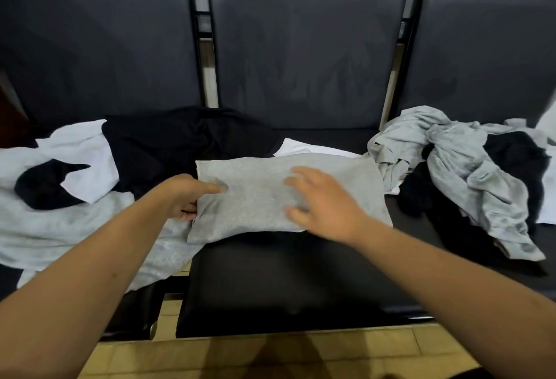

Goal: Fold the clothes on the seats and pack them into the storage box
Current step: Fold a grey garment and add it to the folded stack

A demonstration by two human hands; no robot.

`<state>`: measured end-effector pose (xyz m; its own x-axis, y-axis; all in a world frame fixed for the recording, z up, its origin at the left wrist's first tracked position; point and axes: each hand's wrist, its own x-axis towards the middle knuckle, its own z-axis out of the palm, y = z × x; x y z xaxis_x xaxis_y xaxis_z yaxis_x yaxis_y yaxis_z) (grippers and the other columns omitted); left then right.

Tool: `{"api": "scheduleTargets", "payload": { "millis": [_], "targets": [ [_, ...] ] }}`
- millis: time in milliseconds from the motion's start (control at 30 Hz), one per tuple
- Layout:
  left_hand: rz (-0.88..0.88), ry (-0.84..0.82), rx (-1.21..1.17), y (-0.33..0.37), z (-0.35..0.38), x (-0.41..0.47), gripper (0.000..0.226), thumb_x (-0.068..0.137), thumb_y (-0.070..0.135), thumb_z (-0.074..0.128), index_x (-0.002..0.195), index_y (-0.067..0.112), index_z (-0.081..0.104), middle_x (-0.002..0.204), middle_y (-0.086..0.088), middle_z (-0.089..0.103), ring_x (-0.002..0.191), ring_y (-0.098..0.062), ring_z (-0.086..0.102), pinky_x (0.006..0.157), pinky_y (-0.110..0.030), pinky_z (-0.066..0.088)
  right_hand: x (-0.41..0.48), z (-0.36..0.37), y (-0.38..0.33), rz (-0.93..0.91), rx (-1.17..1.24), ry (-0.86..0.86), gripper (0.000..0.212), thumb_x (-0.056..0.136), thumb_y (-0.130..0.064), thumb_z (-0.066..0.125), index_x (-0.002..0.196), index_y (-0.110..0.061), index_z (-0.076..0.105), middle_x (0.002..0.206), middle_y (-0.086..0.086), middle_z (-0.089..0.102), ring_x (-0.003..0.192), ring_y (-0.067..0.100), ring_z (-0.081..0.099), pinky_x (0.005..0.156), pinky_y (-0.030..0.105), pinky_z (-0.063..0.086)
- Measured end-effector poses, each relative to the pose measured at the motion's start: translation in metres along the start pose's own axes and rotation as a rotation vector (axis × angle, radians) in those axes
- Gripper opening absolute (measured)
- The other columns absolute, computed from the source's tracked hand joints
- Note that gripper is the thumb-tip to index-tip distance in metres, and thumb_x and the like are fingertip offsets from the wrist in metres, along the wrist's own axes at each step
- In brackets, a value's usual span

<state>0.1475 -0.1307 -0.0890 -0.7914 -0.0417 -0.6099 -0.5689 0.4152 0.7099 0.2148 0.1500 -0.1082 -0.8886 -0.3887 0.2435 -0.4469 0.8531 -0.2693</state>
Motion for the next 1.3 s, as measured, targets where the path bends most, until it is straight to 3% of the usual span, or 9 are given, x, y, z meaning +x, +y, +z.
{"api": "scheduleTargets", "payload": {
  "millis": [133,267,433,600,867,967,1133,1233,1300],
  "targets": [
    [-0.056,0.016,0.124,-0.003,0.007,-0.007,0.045,0.088,0.036,0.073,0.109,-0.001,0.056,0.075,-0.013,0.056,0.066,-0.022,0.054,0.058,-0.034,0.044,0.005,0.04,-0.057,-0.202,-0.142,-0.089,0.061,0.081,-0.043,0.073,0.132,-0.014,0.058,0.146,0.017,0.048,0.135,0.035,0.044,0.115,0.047,0.032],
    [-0.031,0.032,0.065,-0.006,0.007,-0.009,0.042,0.088,0.03,0.074,0.111,0.001,0.053,0.105,-0.015,0.061,0.102,-0.028,0.06,0.085,-0.041,0.051,0.025,0.064,-0.079,-0.159,-0.207,0.006,0.029,0.091,-0.025,0.058,0.116,-0.011,0.067,0.126,0.016,0.06,0.122,0.035,0.053,0.11,0.046,0.035],
    [-0.029,-0.021,-0.053,-0.008,-0.007,-0.008,0.038,0.089,0.031,0.072,0.111,0.002,0.062,0.109,-0.012,0.068,0.101,-0.023,0.065,0.09,-0.037,0.053,0.038,0.058,-0.09,0.012,0.063,0.229,0.013,0.093,-0.019,0.055,0.096,-0.011,0.065,0.092,0.006,0.068,0.085,0.024,0.063,0.084,0.041,0.05],
    [-0.046,-0.279,-0.379,-0.007,-0.005,-0.01,0.022,0.091,0.026,0.062,0.105,0.01,0.066,0.094,-0.007,0.066,0.083,-0.017,0.059,0.072,-0.025,0.047,0.041,0.041,-0.096,0.107,0.264,0.233,0.011,0.097,-0.019,0.052,0.09,-0.012,0.057,0.08,0.001,0.06,0.069,0.015,0.051,0.062,0.03,0.039],
    [0.231,-0.087,-0.619,0.027,0.014,-0.033,0.017,0.091,0.013,0.062,0.103,0.002,0.065,0.084,-0.013,0.075,0.079,-0.026,0.075,0.072,-0.036,0.06,0.04,0.015,-0.072,0.364,0.82,-0.034,0.019,0.097,-0.034,0.061,0.112,-0.023,0.067,0.116,-0.007,0.068,0.107,0.007,0.062,0.096,0.025,0.046],
    [0.394,-0.046,-0.551,0.059,0.039,-0.043,0.025,0.092,0.014,0.062,0.113,0.001,0.064,0.089,-0.013,0.07,0.09,-0.026,0.071,0.083,-0.037,0.057,0.042,-0.016,-0.041,0.598,1.15,0.11,0.027,0.1,-0.042,0.053,0.107,-0.021,0.069,0.115,0.0,0.072,0.108,0.014,0.068,0.1,0.04,0.053],
    [0.646,-0.096,-0.157,0.112,0.12,-0.054,0.005,0.089,0.011,0.061,0.086,0.014,0.061,0.073,-0.004,0.058,0.068,-0.016,0.056,0.062,-0.026,0.045,0.019,-0.047,0.015,0.807,1.637,0.265,0.063,0.099,-0.062,0.042,0.13,-0.009,0.055,0.114,0.014,0.073,0.102,0.029,0.073,0.091,0.049,0.057],
    [0.736,-0.105,0.118,0.131,0.177,-0.059,0.025,0.093,0.014,0.056,0.116,0.011,0.065,0.105,-0.012,0.068,0.096,-0.023,0.065,0.083,-0.032,0.05,0.003,-0.054,0.046,0.905,1.705,0.333,0.069,0.099,-0.066,0.035,0.126,-0.007,0.058,0.093,0.011,0.075,0.083,0.026,0.074,0.077,0.042,0.058],
    [0.746,-0.121,0.242,0.132,0.204,-0.06,0.017,0.097,0.021,0.054,0.097,0.01,0.066,0.103,-0.015,0.069,0.098,-0.026,0.065,0.08,-0.032,0.048,-0.008,-0.053,0.065,0.955,1.724,0.372,0.069,0.098,-0.067,0.036,0.123,-0.009,0.064,0.101,0.01,0.073,0.092,0.025,0.073,0.089,0.042,0.054]
  ]
}}
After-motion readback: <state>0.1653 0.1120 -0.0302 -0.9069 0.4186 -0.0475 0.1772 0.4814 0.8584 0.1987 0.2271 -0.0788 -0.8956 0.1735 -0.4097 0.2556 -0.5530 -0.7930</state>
